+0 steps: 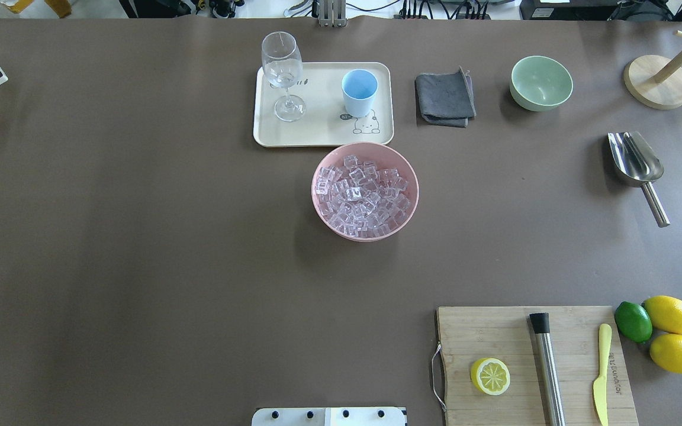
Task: Put ice in cup with scoop
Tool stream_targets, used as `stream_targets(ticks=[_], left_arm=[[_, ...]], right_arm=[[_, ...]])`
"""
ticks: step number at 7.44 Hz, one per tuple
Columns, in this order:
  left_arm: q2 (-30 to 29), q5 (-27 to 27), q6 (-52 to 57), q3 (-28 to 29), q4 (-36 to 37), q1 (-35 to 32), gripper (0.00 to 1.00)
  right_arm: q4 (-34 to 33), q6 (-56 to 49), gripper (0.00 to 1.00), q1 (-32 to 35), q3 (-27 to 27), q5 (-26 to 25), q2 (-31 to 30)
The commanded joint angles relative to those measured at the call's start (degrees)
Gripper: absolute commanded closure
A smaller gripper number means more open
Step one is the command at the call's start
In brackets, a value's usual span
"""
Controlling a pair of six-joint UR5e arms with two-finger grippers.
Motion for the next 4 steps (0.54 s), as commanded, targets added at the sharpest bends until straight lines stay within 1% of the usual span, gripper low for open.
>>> stream_targets(ticks=[1, 4], left_arm=[[0.75, 0.07, -0.30, -0.68, 0.04, -1.61, 0.01], [1.20, 0.43, -0.40, -0.25, -0.05, -1.97, 0.01]], right_arm=[[-0.47, -0.02, 0.00, 0.07, -0.02, 3.64, -0.47], [-0.48, -0.28, 0.00, 0.07, -0.28, 3.58, -0.56]])
